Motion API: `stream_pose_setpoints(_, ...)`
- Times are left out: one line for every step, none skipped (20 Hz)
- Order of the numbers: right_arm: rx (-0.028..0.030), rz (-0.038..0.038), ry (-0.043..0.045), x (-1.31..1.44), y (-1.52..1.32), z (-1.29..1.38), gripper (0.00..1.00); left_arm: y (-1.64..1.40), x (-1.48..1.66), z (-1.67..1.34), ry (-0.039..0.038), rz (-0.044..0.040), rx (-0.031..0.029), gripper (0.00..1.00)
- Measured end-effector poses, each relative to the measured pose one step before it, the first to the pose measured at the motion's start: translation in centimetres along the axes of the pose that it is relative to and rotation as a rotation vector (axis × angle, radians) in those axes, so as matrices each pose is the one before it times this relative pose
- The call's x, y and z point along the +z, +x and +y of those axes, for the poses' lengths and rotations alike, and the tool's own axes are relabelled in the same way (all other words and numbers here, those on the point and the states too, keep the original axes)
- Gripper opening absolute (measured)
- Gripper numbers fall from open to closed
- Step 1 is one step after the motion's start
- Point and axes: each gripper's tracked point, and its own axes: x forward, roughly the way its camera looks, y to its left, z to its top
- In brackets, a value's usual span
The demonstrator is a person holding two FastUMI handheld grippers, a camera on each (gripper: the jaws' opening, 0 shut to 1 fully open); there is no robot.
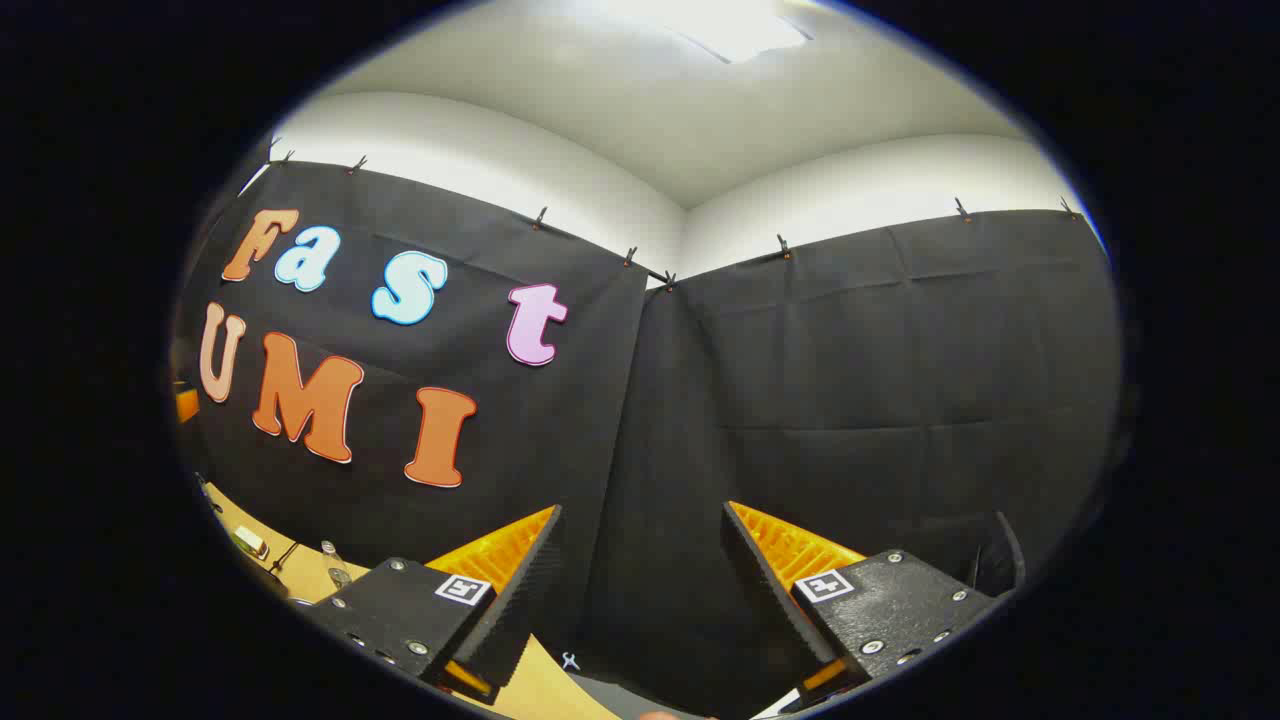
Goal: First push the handle of the pot to place it horizontally, then grasp the pot with both hands and set it on the induction cooktop.
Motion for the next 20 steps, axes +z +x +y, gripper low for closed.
stream_pose_setpoints(0.00117, -0.00391, -0.00269, 0.049, 0.178, -0.415, 0.95, 0.074, 0.75, -0.383, 0.01256, -0.01918, 0.00814, 0.96)
stream_pose_setpoints(0.00286, -0.00654, -0.00041, -0.03, 0.317, -0.543, 0.97, 0.137, 0.728, -0.404, 0.00795, -0.01641, 0.00845, 0.95)
stream_pose_setpoints(0.00771, -0.00971, 0.00154, 0.119, 0.24, -0.223, 0.96, 0.007, 0.5, -0.598, -0.00019, -0.01543, 0.00274, 0.95)
stream_pose_setpoints(0.01161, -0.00644, 0.0005, 0.091, 0.171, -0.081, 0.94, 0.128, 0.372, -0.485, -0.00801, -0.01058, 0.00015, 0.96)
stream_pose_setpoints(0.01007, -0.00323, 0.00086, -0.064, 0.332, 0.051, 0.93, -0.007, 0.402, -0.373, -0.01025, -0.00626, -0.00053, 0.96)
stream_pose_setpoints(0.01061, -0.00066, 0.0035, -0.281, 0.002, 0.047, 0.93, 0.164, 0.34, -0.126, -0.00777, -0.00299, 0.00228, 0.95)
stream_pose_setpoints(0.01455, 0.00006, 0.00523, -0.06, 0.089, 0.287, 0.95, 0.024, 0.164, 0.25, -0.00259, -0.00166, 0.01106, 0.95)
stream_pose_setpoints(0.01518, -0.00177, 0.00557, -0.082, 0.204, 0.134, 0.93, 0.063, 0.482, 0.418, 0.00044, -0.00539, 0.01542, 0.96)
stream_pose_setpoints(0.01454, -0.00443, 0.0024, 0.059, 0.15, 0.24, 0.95, -0.073, 0.521, 0.347, 0.00244, -0.00286, 0.0092, 0.96)
stream_pose_setpoints(0.01296, -0.00504, -0.00019, 0.011, 0.151, 0.121, 0.95, 0.009, 0.551, 0.271, 0.00258, -0.00535, 0.00811, 0.95)
stream_pose_setpoints(0.01055, -0.00569, 0.00036, 0.094, 0.113, 0.096, 0.93, -0.041, 0.661, 0.356, 0.00428, -0.00877, 0.00695, 0.95)
stream_pose_setpoints(0.00995, -0.00525, 0.00261, 0.037, 0.193, 0.109, 0.95, 0.038, 0.761, 0.376, 0.00519, -0.00996, 0.00752, 0.95)
stream_pose_setpoints(0.01011, -0.00314, 0.00552, 0.01, 0.089, 0.136, 0.95, -0.02, 0.539, 0.22, 0.00726, -0.00477, 0.00373, 0.95)
stream_pose_setpoints(0.01182, -0.00223, 0.00616, -0.058, 0.179, 0.133, 0.95, -0.059, 0.519, 0.285, 0.00725, -0.00286, 0.00298, 0.95)
stream_pose_setpoints(0.01039, -0.00066, 0.00511, -0.04, 0.051, 0.072, 0.96, -0.231, 0.597, 0.322, 0.00642, -0.00685, 0.00357, 0.95)
stream_pose_setpoints(0.01012, -0.00317, 0.00519, -0.068, 0.231, 0.085, 0.97, -0.167, 0.504, 0.239, 0.00387, -0.00862, 0.00374, 0.95)
stream_pose_setpoints(0.00761, -0.00336, 0.0037, -0.025, 0.084, 0.049, 0.93, -0.12, 0.31, 0.188, 0.00226, -0.00704, 0.0037, 0.95)
stream_pose_setpoints(0.00967, -0.00102, 0.00233, -0.072, 0.176, 0.063, 0.95, 0.022, 0.288, 0.305, 0.00134, -0.00573, 0.00528, 0.95)
stream_pose_setpoints(0.00783, -0.00145, 0.00018, -0.043, 0.048, 0.017, 0.95, -0.205, 0.217, 0.28, 0.0016, -0.00349, 0.00565, 0.95)
stream_pose_setpoints(0.00696, 0.00091, -0.00022, -0.089, 0.224, 0.005, 0.93, -0.003, 0.038, 0.197, 0.00018, -0.00055, 0.00592, 0.95)
